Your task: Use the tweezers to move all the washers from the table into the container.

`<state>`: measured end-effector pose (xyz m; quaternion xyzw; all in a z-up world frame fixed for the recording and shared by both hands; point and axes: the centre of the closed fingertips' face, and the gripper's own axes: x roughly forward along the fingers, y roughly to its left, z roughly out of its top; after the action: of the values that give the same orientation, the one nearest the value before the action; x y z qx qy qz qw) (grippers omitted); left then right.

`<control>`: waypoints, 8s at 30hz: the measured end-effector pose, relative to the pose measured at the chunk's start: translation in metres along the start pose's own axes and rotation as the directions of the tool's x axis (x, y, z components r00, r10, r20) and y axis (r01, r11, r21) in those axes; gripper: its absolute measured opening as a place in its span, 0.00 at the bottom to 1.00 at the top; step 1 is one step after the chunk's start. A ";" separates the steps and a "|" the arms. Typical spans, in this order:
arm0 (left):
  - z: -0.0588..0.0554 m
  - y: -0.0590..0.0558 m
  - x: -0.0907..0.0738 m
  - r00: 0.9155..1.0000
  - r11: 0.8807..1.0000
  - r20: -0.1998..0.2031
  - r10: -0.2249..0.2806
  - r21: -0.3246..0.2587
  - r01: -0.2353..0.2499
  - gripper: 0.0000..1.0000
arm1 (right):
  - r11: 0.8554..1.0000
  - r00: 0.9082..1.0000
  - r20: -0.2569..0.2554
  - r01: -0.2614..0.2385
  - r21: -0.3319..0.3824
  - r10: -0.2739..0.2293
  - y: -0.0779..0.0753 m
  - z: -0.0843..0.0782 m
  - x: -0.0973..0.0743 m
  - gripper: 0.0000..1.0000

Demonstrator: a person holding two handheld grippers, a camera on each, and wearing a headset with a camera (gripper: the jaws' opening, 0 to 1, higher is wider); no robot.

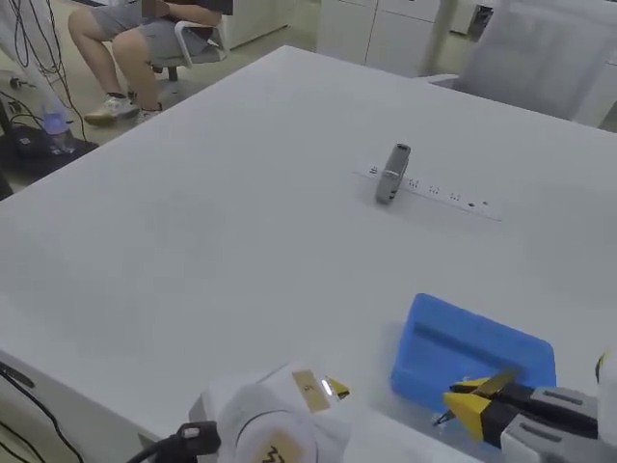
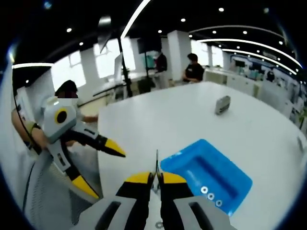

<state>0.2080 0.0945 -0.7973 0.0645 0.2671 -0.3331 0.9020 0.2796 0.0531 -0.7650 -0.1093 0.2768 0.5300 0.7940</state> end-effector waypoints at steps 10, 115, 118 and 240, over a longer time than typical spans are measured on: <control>-0.001 0.000 0.001 1.000 1.000 -0.003 -0.004 -0.001 0.004 0.60 | 0.998 0.995 0.096 0.019 0.052 -0.024 -0.023 0.035 -0.004 0.03; -0.008 -0.010 0.004 0.997 0.998 -0.048 -0.059 0.011 0.060 0.59 | 0.983 0.991 -0.118 0.082 0.163 -0.063 0.001 -0.078 -0.013 0.05; -0.008 -0.010 0.004 0.997 0.998 -0.049 -0.059 0.013 0.060 0.59 | 0.992 0.990 -0.128 0.078 0.101 -0.064 0.004 -0.079 -0.013 0.05; -0.018 -0.019 0.005 0.988 0.993 -0.116 -0.102 0.050 0.108 0.43 | 0.990 0.998 0.018 0.054 0.133 -0.057 -0.010 -0.042 -0.022 0.04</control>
<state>0.1911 0.0824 -0.8143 0.0945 0.3116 -0.3833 0.8643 0.2685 0.0120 -0.7879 -0.0581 0.2995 0.4892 0.8171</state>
